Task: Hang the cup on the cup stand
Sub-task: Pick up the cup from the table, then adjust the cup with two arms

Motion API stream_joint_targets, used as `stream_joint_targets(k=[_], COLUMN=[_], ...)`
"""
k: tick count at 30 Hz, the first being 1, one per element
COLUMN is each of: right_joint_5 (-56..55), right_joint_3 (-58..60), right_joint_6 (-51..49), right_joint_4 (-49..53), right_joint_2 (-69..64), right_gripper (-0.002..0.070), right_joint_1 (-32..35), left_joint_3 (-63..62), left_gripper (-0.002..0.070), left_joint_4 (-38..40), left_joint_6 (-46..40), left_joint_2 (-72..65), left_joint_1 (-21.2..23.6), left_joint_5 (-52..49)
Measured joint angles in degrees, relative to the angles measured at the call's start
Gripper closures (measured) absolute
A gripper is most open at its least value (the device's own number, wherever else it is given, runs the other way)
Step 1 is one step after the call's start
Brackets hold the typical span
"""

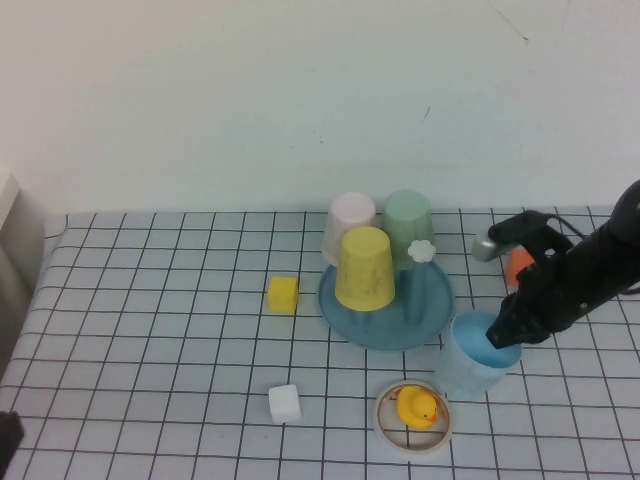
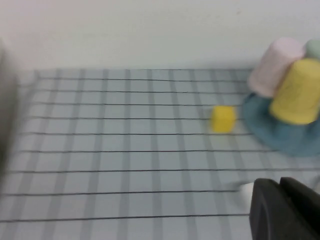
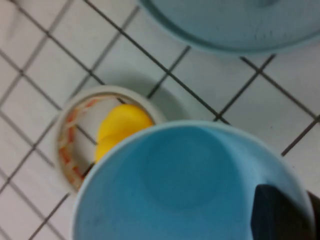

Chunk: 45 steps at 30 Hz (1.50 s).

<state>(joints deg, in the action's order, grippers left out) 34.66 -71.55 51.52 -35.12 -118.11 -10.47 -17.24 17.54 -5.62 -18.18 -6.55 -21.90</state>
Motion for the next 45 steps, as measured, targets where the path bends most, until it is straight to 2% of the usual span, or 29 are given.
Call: stream_joint_targets(k=[2,8,13,15,17,18,19,22,25,29,33,45], right_joint_5=[1.41,5.11,4.52,2.17,-1.99,-3.82,-6.19,-12.44,-16.88,-23.12,-22.37,-14.00], right_joint_3=[0.00,0.00,3.37,5.54,8.37,9.51,10.88,14.02,14.84,14.83,14.31,10.97], right_joint_6=[0.00,3.85,10.25,14.15,20.11,23.18,27.69,44.06,59.72,81.35,94.79,99.03], right_joint_4=[0.61,1.11,-2.46,-6.64,-12.56,-15.23,-18.82,-29.34,-40.18,-55.36,-61.51,-62.61], right_joint_2=[3.13,14.79,25.15,28.43,31.66,32.77,34.05,36.91,37.70,37.70,37.70,36.53], right_gripper=[0.0657,0.0657,0.0657,0.0657,0.0657,0.0657,0.0657,0.0657,0.0657,0.0657,0.0657,0.0657], right_joint_1=[-0.13,-1.28,-6.43,-9.51,-13.47,-15.64,-17.91,-24.59,-31.06,-37.67,-39.26,-39.53], left_joint_3=[0.00,0.00,0.00,0.00,0.00,0.00,0.00,0.00,0.00,0.49,0.49,0.49], left_gripper=[0.0676,0.0676,0.0657,0.0581,0.0456,0.0369,0.0281,0.0088,0.0011,-0.0002,-0.0002,0.0012], left_joint_4=[7.76,40.77,57.79,64.71,72.44,75.10,76.76,78.84,79.71,79.98,80.07,80.20], left_joint_6=[0.00,-3.15,-10.75,-12.21,-13.62,-14.06,-14.21,-12.27,-10.05,-8.89,-8.77,-5.65], left_joint_2=[0.00,0.00,0.00,0.00,0.00,0.00,0.00,-0.64,-1.70,-3.77,-6.42,-14.75], left_joint_1=[0.00,0.00,0.00,0.00,0.00,0.00,0.00,0.00,0.00,0.00,0.00,0.08], left_joint_5=[0.09,-5.70,-7.00,-6.89,-6.30,-5.76,-5.06,-2.13,-0.39,-0.65,-1.25,-2.48])
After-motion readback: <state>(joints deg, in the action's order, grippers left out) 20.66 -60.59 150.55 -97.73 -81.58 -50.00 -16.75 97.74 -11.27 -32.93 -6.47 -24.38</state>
